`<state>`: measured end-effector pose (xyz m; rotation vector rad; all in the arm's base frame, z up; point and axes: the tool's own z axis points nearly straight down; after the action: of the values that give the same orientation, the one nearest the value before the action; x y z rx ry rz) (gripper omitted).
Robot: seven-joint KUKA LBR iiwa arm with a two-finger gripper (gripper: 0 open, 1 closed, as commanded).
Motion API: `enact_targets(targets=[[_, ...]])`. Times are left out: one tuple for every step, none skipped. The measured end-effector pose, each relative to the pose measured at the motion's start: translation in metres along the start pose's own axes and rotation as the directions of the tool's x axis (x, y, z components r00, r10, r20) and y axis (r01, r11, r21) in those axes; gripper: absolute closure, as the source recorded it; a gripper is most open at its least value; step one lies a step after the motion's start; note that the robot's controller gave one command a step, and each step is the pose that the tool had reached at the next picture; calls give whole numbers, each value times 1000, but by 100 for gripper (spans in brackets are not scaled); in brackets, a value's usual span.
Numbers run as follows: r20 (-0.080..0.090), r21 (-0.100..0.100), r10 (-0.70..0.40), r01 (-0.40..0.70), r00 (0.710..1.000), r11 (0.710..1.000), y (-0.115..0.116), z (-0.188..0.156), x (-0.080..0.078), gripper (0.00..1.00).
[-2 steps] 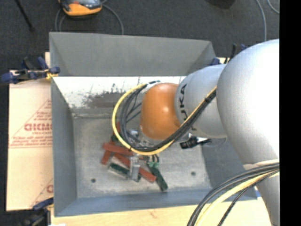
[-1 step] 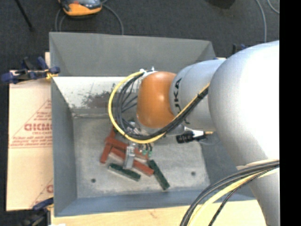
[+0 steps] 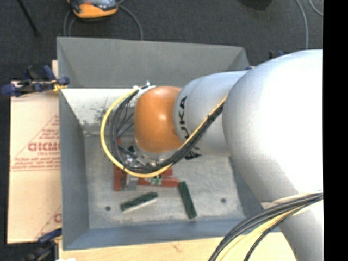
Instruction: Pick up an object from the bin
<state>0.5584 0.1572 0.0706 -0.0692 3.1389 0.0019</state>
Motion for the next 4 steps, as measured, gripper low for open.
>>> enact_targets(targets=[[0, 0, 1, -1, 1000, 1000, 0, 0, 0, 100], [2, 0, -67, 67, 998, 998, -46, 0, 12, 100], [23, -4, -38, 38, 999, 999, 1, -4, 68, 0], [23, -4, -37, 37, 999, 999, 1, -4, 68, 0]])
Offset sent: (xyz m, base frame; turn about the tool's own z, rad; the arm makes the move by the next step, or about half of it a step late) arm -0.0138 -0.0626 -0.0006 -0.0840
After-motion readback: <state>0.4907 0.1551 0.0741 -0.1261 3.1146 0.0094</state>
